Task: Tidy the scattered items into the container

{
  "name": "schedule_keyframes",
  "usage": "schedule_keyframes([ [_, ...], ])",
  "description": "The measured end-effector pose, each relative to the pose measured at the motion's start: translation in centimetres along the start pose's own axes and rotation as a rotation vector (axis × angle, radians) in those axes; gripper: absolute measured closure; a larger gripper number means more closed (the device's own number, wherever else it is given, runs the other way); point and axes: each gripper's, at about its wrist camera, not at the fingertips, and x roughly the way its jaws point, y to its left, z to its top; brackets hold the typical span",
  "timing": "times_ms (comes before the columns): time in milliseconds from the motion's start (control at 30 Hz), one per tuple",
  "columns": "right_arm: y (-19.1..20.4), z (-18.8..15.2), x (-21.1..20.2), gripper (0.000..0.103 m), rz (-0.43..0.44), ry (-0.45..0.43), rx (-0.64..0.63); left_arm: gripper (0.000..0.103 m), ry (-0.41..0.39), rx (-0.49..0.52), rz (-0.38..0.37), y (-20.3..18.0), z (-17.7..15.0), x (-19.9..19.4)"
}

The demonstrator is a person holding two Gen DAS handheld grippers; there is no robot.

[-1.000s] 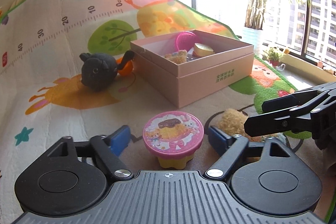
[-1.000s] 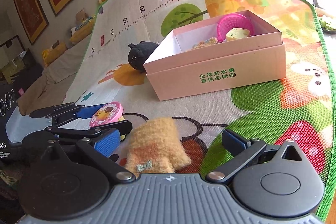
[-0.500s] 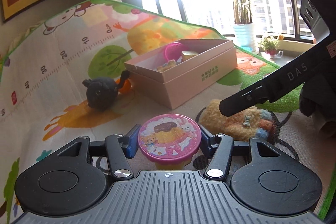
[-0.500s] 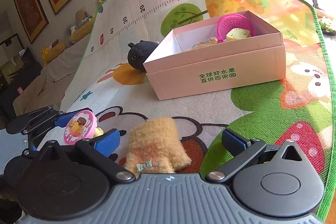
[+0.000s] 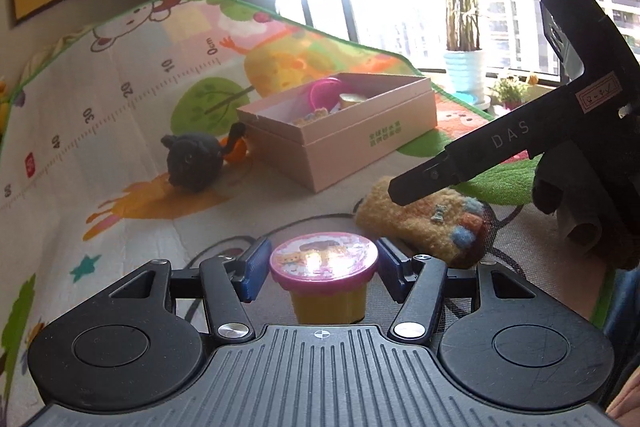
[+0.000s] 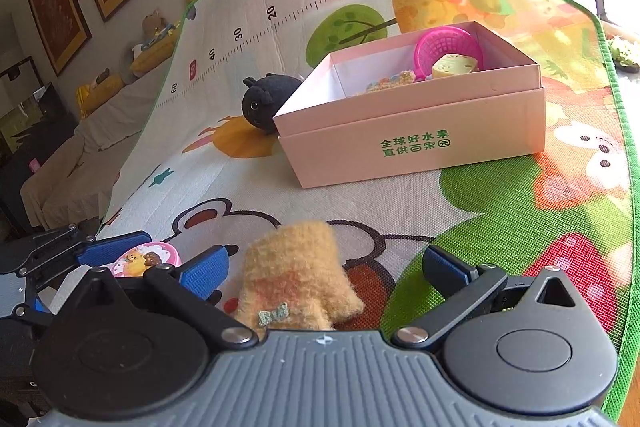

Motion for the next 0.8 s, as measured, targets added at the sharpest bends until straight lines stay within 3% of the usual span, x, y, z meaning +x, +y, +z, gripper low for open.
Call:
schedule_keyframes([
  [133, 0.0, 0.0, 0.0, 0.000, -0.001, 0.000, -0.001, 0.039, 0.004, -0.025, -0.008, 0.4, 0.2, -0.2],
  [300, 0.4, 0.1, 0.1, 0.000, -0.019, 0.012, -0.019, 0.029, 0.014, -0.016, -0.027, 0.2, -0.2, -0.4],
  [467, 2.6, 0.2, 0.9, 0.000, -0.056, 0.065, -0.162, 0.016, 0.028, -0.024, -0.019, 0.6, -0.3, -0.9],
  [567, 4.2, -0.1, 1.2, 0.001, -0.074, 0.085, -0.259, 0.014, 0.050, -0.060, -0.015, 1.4, -0.6, -1.1],
  [700, 5.3, -0.6, 1.6, 0.016, -0.070, 0.123, -0.328, 0.011, 0.090, -0.135, -0.028, 2.4, -1.0, -0.9],
  [767, 5.8, -0.9, 1.3, 0.041, -0.087, 0.116, -0.373, 0.010, 0.104, -0.156, -0.029, 2.7, -1.0, -0.8],
  [800, 5.9, -0.8, 1.1, 0.045, -0.079, 0.117, -0.376, 0.010, 0.107, -0.157, -0.031, 2.7, -1.0, -0.7],
])
